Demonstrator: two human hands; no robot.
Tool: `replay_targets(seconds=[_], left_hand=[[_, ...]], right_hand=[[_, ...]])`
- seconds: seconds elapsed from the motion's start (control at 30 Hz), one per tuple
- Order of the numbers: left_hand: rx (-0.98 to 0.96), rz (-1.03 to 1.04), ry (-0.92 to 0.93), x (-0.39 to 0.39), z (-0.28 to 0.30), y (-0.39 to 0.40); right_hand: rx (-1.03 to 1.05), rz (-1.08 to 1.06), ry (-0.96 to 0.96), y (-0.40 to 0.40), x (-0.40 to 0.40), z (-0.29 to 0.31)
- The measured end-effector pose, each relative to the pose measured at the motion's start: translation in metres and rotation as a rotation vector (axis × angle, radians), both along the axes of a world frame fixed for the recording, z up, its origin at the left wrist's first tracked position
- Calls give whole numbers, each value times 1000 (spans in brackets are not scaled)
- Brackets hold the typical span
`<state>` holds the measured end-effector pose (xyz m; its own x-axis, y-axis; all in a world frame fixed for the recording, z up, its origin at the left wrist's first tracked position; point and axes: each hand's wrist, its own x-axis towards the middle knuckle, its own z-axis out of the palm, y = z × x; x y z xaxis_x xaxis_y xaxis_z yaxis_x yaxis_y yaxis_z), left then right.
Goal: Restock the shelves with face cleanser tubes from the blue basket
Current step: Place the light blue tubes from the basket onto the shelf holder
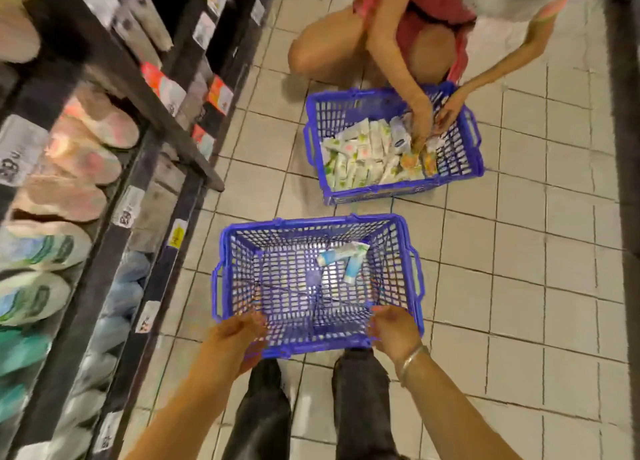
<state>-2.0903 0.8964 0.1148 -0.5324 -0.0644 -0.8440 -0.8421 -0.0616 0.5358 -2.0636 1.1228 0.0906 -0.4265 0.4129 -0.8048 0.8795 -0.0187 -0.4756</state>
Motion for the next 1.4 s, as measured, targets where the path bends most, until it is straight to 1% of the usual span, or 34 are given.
replay_targets(seconds=[0.07, 0.17, 0.23, 0.33, 0.4, 0.47, 0.57, 0.63, 0.7, 0.8, 0.87, 0.93, 1.0, 1.07, 1.17, 1.2, 1.27, 1.33, 1.4], left_hand=[[10, 9, -28, -13, -35, 8], [18, 34, -76, -33, -106, 29], [2, 13, -113, -46, -166, 46], [-39, -22, -116, -57, -260, 69], [-84, -23, -128, -57, -318, 80], [-111, -55, -130, -53, -369, 89], [-159, -187, -86, -49, -433, 104], [-236, -276, -34, -51, -466, 115], [-332, -403, 37, -61, -492, 124], [-385, -513, 79, -88, -527, 136], [-444, -569, 107, -101, -547, 144], [-557, -653, 188, -105, -561, 149], [-673, -817, 301, -102, -572, 156], [-745, -1027, 380, -103, -581, 168], [-810, -1213, 378, -115, -591, 188], [-826, -1255, 376, -116, -594, 191], [-854, -1306, 407, -115, -601, 192], [-859, -1328, 445, -115, -607, 194], [-851, -1308, 473, -117, -609, 199]], right_hand=[[23, 46, -36, 9, -17, -39], [46, 112, -38, 28, -43, -120], [74, 193, -54, 42, -57, -183], [100, 317, -99, 60, -69, -278], [129, 356, -136, 71, -70, -336], [161, 350, -158, 78, -70, -388], [252, 224, -140, 79, -81, -447], [325, 145, -148, 77, -85, -483], [349, 61, -104, 75, -87, -511], [388, 18, -66, 77, -95, -542], [357, -16, -17, 80, -100, -559], [293, -81, 59, 78, -97, -565], [228, -131, 82, 73, -82, -565], [146, -155, 41, 69, -64, -560], [55, -255, -34, 64, -50, -548], [33, -288, -44, 63, -48, -545], [1, -285, -63, 63, -44, -539], [8, -257, -83, 71, -44, -535], [34, -255, -85, 85, -50, -533]])
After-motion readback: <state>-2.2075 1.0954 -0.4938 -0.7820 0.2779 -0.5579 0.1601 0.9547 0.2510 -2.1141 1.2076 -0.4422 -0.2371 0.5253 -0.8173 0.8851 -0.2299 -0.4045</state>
